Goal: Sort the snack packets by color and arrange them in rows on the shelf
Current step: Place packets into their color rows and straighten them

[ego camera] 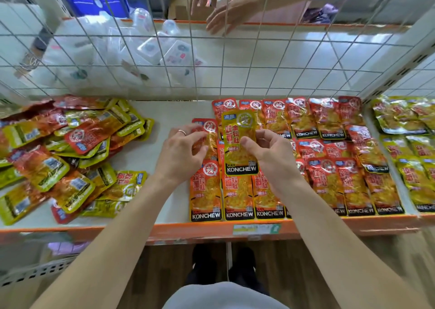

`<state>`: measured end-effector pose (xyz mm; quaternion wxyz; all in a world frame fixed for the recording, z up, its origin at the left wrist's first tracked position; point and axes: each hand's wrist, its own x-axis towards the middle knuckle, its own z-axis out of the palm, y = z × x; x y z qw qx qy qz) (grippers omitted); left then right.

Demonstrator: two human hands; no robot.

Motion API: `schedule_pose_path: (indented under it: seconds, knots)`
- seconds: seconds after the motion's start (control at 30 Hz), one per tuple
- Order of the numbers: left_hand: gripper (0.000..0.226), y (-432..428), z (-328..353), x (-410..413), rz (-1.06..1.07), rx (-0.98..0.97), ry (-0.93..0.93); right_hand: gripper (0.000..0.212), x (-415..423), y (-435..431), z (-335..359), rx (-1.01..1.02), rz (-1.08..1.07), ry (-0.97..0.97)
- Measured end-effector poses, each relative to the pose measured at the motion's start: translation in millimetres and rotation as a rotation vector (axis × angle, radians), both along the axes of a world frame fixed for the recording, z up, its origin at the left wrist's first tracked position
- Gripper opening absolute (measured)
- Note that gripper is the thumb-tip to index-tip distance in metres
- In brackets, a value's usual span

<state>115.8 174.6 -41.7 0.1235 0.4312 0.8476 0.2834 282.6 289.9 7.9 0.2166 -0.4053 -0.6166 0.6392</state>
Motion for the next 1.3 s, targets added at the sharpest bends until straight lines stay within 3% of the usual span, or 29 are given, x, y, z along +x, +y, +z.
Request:
schedule_pose_path:
  seconds: [0.2,0.5,0.67,0.83,1.03,1.3]
  knots:
    - [0.033,-5.7,-1.3,-1.5,-0.006,0.038,-0.032,0.009,4.3,-2.9,0.0,0.006,-0.018,-0.027]
    - [0.041,8.3,35.0,62.6,-0.069,0.287,0.061,0.012,65.5,5.5,20.8,0.015,-0.107,0.021]
    - [0.045,33.7,44.0,146.6,-0.187,0.324,0.193,0.012,148.4,25.5,34.0,0.023,-0.163,0.099]
    - [0.049,80.7,40.8,259.7,-0.254,0.338,0.144,0.009,271.3,54.8,40.2,0.056,-0.255,0.143]
    - [0.053,133.4,45.3,381.8,-0.286,0.340,0.213,0.031,399.8,90.7,46.5,0.126,-0.404,0.146]
    - [0.054,174.6,50.9,456.9,-0.404,0.321,0.255,0.017,479.6,129.9,44.7,0.133,-0.523,0.108]
